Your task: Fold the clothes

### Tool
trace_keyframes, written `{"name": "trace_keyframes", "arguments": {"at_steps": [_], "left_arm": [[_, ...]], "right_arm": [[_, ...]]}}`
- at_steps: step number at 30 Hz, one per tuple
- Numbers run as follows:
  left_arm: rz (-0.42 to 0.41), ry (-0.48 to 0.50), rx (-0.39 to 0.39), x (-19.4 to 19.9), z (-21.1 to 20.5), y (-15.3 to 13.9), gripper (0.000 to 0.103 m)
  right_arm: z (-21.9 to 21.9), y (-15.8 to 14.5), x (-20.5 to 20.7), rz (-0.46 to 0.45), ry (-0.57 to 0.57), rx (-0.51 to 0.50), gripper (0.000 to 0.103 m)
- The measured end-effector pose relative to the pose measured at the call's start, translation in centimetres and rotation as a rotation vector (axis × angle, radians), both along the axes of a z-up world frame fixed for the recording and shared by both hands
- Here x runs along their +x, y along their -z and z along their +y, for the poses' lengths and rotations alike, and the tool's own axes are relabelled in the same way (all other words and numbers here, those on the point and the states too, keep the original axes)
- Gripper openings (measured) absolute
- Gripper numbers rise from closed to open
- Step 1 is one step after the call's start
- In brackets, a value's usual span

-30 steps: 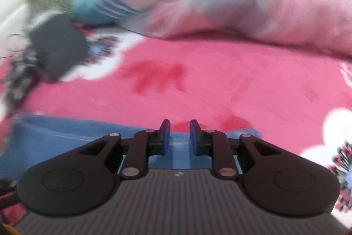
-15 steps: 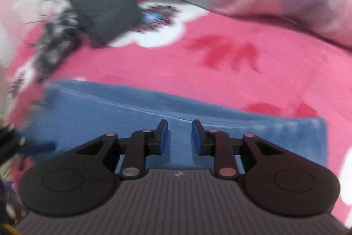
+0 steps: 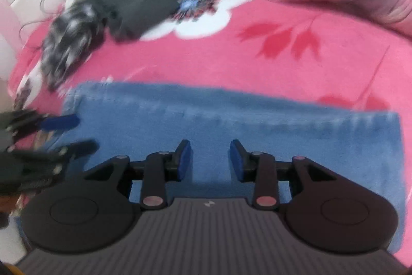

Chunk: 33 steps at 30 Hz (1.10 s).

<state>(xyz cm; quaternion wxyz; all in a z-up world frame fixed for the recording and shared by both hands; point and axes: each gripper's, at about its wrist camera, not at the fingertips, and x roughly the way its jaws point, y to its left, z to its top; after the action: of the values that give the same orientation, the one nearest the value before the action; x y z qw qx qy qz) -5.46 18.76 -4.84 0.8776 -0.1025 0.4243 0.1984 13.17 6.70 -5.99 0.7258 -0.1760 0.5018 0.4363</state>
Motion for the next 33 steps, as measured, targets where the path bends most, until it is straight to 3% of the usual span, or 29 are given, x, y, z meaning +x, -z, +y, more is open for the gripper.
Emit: {"name": "trace_keyframes", "arguments": {"at_steps": [3,6,10,16,23,28,33], "left_arm": [[0.009,0.003,-0.021,0.0,0.5,0.3,0.055],[0.017,0.006,-0.042,-0.1,0.9,0.6,0.057],[0.018,0.008,-0.063,-0.3,1.3,0.8,0.057],[0.014,0.025,-0.059,-0.3,1.3,1.0,0.059],[0.017,0.039,-0.043,-0.3,1.0,1.1,0.061],[0.039,0.007,-0.036,0.3,0.7,0.8,0.061],[0.052,-0.089,-0.043,1.1,1.0,-1.1,0.061]], "right_arm": [[0.6,0.9,-0.4,-0.026,0.004,0.002,0.041],[0.7,-0.3,-0.4,-0.017,0.053,-0.016,0.040],[-0.2,-1.7,-2.2,0.012,0.021,0.040,0.042],[0.0,1.0,-4.4,-0.045,-0.037,-0.030,0.048],[0.0,0.9,-4.9,-0.068,-0.016,-0.010,0.049],[-0.4,1.1,-5.1,-0.083,-0.018,0.006,0.050],[-0.6,0.8,-5.0,-0.082,-0.026,0.018,0.050]]}}
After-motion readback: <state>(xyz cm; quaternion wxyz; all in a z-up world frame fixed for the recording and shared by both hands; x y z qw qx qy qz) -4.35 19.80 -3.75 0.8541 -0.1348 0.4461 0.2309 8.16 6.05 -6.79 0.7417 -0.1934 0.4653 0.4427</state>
